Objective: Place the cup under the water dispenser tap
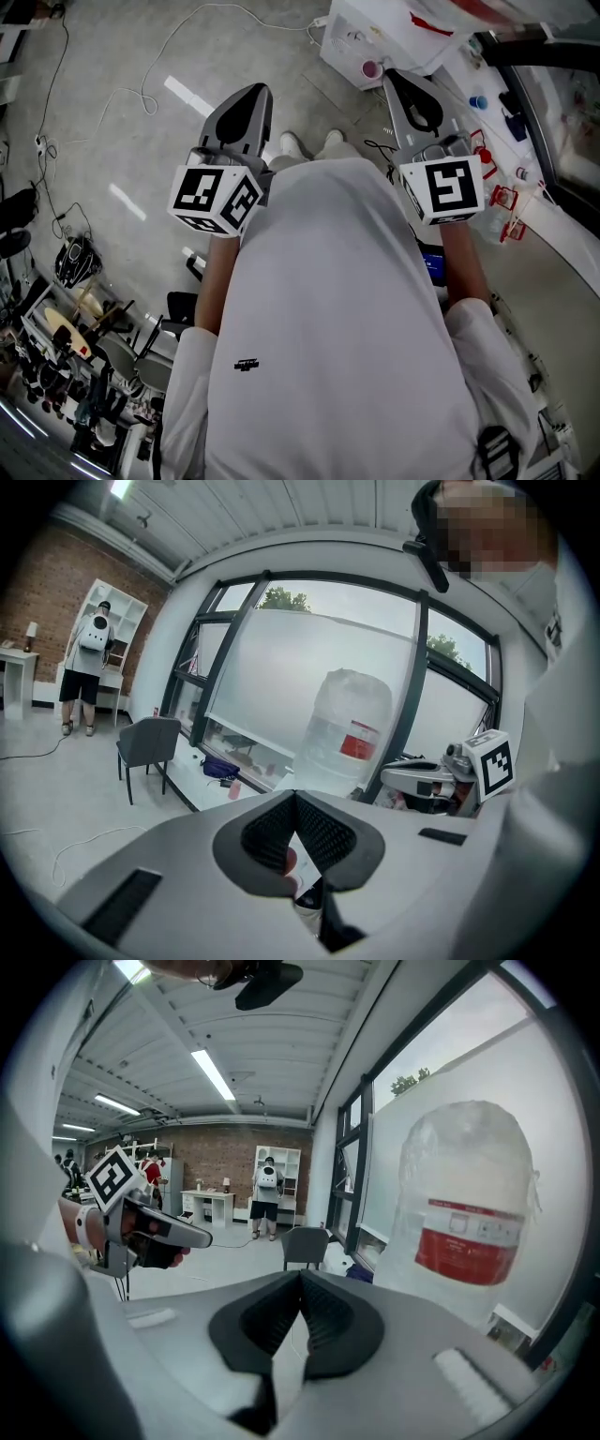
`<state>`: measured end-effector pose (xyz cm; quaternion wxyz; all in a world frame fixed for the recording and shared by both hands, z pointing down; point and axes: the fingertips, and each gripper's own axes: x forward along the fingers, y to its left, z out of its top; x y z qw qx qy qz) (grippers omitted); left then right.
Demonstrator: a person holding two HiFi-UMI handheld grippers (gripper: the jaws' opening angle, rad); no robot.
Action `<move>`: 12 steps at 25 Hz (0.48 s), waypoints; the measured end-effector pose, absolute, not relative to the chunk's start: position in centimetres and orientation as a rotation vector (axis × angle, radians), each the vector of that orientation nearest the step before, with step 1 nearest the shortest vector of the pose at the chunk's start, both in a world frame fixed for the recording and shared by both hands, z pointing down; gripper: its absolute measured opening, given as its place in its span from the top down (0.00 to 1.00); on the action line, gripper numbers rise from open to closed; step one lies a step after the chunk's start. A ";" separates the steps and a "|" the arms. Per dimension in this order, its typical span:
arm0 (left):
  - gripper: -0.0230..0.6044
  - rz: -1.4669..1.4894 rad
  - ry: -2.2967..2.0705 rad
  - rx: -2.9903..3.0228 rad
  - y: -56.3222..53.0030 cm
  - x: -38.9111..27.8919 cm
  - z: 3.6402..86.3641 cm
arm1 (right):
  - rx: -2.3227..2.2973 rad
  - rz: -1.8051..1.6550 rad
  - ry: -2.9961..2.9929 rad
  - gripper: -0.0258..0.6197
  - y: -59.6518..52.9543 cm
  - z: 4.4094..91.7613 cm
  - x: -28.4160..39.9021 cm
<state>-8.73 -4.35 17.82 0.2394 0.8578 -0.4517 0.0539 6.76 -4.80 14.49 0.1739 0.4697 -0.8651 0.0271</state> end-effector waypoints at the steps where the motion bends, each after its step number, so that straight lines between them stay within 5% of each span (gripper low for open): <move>1: 0.97 0.142 -1.240 2.347 -4.3 -8.9 17.7 | 1.323 0.059 -2.460 0.94 -4.5 14.2 6.7; 12: 0.97 0.100 -1.253 2.370 -5.1 -9.3 16.0 | 1.366 0.105 -2.496 0.94 -3.6 13.5 7.0</move>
